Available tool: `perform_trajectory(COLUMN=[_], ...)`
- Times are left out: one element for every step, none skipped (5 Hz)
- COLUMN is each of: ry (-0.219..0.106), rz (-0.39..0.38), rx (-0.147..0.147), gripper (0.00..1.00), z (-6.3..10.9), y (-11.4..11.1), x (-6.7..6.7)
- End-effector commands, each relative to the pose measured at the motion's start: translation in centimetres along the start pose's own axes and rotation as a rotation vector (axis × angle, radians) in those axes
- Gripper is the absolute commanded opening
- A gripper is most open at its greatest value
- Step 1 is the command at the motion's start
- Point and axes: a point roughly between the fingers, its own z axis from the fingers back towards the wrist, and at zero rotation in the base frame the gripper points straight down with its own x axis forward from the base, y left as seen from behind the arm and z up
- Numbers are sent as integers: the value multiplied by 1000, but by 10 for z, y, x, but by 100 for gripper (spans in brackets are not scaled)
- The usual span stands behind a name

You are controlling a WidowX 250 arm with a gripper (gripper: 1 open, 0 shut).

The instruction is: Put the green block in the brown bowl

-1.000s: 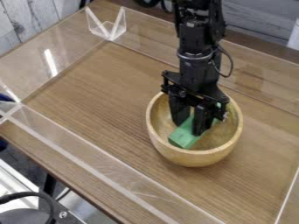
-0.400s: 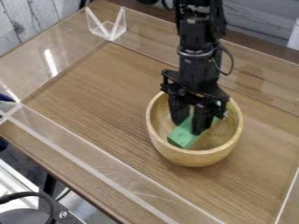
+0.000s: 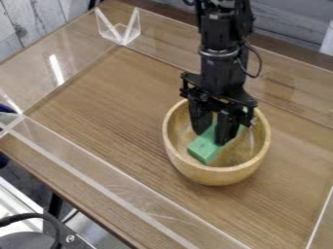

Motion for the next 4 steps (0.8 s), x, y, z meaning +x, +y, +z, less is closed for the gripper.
perform_trajectory(ry=[-98,-99,-98,-95], rz=[-10,-9,-8,-7], rx=[12,12,11,11], gripper=[0,0,0,0], z=[28,29,30,30], y=[1,1,1,2], x=[10,10,11,12])
